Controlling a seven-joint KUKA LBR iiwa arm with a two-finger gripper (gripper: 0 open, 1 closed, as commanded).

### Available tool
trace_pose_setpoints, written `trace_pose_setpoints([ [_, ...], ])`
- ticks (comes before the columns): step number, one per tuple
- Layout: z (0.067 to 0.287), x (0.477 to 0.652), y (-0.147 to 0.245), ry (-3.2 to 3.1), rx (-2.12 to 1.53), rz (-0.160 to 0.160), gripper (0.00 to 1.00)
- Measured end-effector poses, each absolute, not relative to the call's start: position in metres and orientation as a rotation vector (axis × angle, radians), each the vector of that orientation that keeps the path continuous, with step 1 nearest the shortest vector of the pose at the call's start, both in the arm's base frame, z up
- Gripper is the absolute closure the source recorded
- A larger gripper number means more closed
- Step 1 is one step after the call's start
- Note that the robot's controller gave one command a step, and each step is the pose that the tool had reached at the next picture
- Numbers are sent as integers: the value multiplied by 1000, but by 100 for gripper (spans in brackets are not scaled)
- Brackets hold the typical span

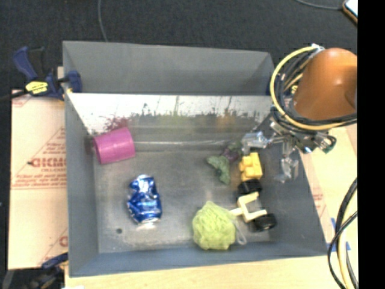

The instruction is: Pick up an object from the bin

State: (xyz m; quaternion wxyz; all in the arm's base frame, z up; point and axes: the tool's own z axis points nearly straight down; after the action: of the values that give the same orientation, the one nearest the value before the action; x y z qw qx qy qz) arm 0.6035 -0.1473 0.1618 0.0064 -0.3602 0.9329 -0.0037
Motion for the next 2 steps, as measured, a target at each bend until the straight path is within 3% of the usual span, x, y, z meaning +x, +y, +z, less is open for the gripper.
trace_pose_setpoints([
  [1, 122, 513, -127, 3092, -613, 7, 0],
  [2, 89, 610, -135, 2704, -1576, 9, 0],
])
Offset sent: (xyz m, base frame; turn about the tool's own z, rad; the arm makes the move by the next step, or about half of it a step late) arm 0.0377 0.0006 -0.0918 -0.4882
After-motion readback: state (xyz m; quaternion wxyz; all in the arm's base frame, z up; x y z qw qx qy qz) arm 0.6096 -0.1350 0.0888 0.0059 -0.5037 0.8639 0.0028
